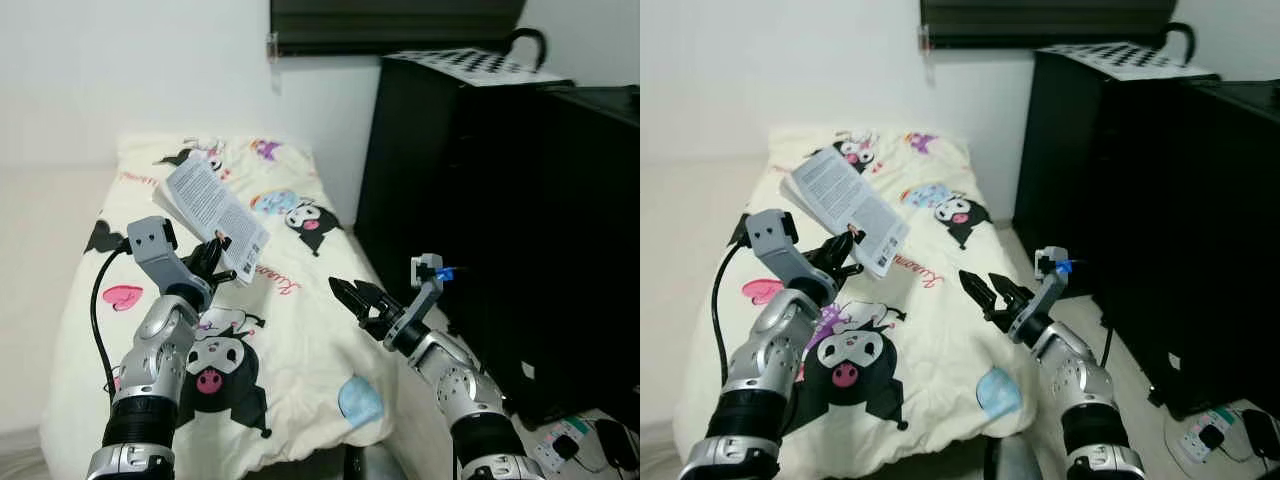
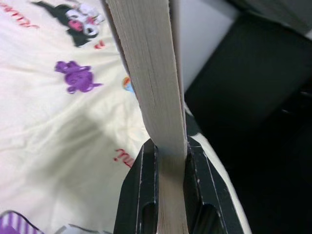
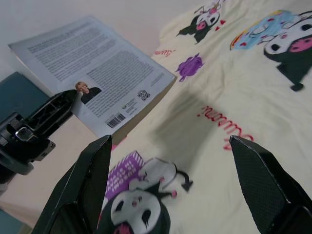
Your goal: Clean up the room
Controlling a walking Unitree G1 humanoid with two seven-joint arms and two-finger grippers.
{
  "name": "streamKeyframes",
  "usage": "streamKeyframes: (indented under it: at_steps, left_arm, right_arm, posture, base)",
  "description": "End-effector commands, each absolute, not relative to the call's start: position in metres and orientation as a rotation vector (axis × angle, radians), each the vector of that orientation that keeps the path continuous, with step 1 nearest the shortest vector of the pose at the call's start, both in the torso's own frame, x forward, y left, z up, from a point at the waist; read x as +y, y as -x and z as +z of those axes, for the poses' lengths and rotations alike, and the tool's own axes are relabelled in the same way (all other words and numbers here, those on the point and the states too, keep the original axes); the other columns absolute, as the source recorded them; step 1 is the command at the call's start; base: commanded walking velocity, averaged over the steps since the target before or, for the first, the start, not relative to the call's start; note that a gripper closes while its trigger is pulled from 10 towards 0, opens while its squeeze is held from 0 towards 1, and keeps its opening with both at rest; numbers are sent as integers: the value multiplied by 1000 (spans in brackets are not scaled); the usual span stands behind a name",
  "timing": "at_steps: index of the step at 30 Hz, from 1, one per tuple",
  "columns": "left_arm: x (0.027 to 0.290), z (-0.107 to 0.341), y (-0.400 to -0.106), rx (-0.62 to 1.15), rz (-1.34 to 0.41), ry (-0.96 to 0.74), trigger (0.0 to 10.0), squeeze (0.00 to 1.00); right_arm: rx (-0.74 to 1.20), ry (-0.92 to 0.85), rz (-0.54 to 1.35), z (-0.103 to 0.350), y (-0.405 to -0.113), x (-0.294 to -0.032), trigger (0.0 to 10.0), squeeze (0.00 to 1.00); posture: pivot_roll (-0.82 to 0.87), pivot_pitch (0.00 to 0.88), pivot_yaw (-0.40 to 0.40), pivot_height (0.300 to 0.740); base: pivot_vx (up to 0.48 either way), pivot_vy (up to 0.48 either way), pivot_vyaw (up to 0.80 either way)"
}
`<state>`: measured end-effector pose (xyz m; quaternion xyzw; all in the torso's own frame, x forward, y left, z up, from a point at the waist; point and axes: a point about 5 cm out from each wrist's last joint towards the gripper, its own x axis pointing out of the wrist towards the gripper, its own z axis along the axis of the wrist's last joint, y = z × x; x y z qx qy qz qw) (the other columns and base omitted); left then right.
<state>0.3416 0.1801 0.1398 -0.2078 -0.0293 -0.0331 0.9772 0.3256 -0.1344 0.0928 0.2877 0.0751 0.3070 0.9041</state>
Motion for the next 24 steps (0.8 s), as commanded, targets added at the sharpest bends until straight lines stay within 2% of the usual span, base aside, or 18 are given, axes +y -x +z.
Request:
streamKeyframes:
  at_steps: [1, 5, 12, 20, 24]
  left_arm:
    - [173, 148, -345, -101, -89, 410, 10000, 0]
    - [168, 148, -345, -88, -108, 411, 10000, 0]
    - [164, 147, -346, -71, -128, 378, 10000, 0]
    - [171, 147, -346, -92, -109, 393, 10000, 0]
    - [173, 147, -345, -92, -106, 391, 10000, 0]
  right_arm:
    - [135, -570, 637, 96, -328, -133, 10000, 0]
    - [128, -569, 639, 98, -328, -133, 10000, 0]
    - [126, -571, 643, 98, -328, -133, 10000, 0]
    - [126, -574, 651, 97, -327, -131, 10000, 0]
    - [126, -575, 653, 97, -327, -131, 10000, 0]
  posture:
    - [-43, 0, -90, 666]
    - [-43, 0, -90, 681]
    - [-40, 0, -89, 706]
    - [-40, 0, -88, 740]
    - [-40, 0, -87, 740]
  base:
    - [0, 0, 0]
    - [0, 0, 0]
    - [-480, 0, 0]
    - [0, 0, 0]
    - [0, 0, 0]
